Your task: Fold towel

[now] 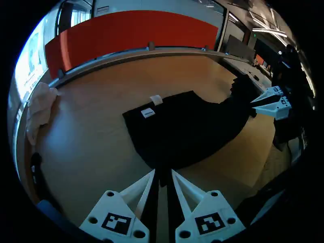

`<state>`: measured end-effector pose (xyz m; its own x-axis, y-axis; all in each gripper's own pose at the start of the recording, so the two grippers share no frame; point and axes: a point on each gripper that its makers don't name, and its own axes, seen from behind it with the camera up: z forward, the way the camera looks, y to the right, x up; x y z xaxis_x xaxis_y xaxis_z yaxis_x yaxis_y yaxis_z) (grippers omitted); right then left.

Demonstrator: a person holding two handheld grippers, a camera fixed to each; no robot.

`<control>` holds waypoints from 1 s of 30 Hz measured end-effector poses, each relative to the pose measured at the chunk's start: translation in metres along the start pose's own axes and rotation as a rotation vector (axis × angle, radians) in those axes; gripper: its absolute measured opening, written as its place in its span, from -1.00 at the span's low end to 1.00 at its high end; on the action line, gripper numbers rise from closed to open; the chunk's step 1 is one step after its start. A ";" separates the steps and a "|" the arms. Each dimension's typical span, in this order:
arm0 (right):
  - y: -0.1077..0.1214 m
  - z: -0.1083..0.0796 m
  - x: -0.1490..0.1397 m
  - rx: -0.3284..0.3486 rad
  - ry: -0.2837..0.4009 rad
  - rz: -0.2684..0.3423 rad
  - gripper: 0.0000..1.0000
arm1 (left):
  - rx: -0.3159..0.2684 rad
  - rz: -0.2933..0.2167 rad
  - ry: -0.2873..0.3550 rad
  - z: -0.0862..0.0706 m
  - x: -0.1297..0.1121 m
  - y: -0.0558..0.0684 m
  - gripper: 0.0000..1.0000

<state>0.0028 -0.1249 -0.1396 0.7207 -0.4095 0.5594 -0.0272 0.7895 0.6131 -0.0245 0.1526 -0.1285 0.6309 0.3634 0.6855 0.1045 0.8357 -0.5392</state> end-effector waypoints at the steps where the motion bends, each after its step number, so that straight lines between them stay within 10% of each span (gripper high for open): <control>1: -0.001 -0.003 0.002 0.002 0.000 0.000 -0.75 | -0.003 0.000 -0.002 -0.002 0.001 0.001 -0.75; 30: -0.008 -0.028 -0.004 0.038 -0.041 0.032 -0.75 | -0.036 -0.003 -0.023 -0.015 0.004 0.017 -0.76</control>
<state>0.0194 -0.1165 -0.1624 0.6899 -0.4032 0.6013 -0.0772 0.7848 0.6149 -0.0086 0.1620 -0.1421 0.6130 0.3703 0.6979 0.1344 0.8216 -0.5540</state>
